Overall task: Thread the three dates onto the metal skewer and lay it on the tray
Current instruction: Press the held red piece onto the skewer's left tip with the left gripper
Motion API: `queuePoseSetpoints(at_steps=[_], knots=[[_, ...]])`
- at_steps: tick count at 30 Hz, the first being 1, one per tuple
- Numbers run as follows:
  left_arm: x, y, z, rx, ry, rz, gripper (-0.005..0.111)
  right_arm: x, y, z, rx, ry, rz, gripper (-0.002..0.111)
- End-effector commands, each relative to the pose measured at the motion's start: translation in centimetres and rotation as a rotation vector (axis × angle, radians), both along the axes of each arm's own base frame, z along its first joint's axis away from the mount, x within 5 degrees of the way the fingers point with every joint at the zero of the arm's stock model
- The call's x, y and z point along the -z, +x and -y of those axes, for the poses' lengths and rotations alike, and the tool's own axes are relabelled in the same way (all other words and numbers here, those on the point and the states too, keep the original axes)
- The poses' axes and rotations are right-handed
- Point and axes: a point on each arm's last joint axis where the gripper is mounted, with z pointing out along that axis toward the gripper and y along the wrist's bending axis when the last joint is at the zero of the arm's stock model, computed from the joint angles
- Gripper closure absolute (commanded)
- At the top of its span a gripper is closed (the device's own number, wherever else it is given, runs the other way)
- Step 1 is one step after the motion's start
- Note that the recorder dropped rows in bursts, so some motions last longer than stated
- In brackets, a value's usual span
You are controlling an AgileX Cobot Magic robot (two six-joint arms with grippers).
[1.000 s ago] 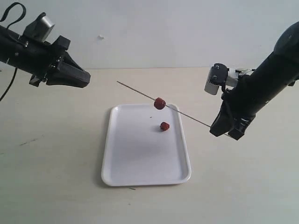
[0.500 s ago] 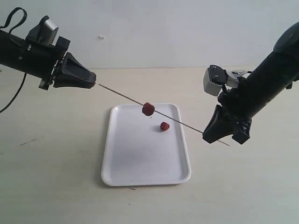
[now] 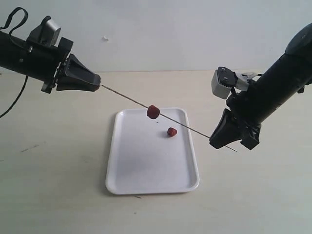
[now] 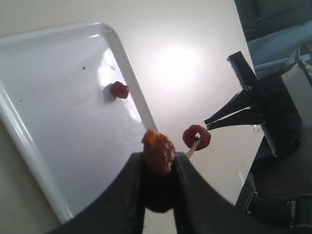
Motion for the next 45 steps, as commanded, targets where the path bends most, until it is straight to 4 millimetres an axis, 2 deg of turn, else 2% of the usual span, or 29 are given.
queuePoseSetpoints(at_steps=[1, 45], knots=[[-0.22, 0.06, 0.06, -0.008, -0.026, 0.004, 0.097, -0.11, 0.01, 0.07, -0.003, 0.019, 0.008, 0.108], [-0.33, 0.12, 0.12, -0.009, -0.039, 0.016, 0.097, -0.10, 0.42, 0.08, 0.028, 0.017, 0.040, 0.108]])
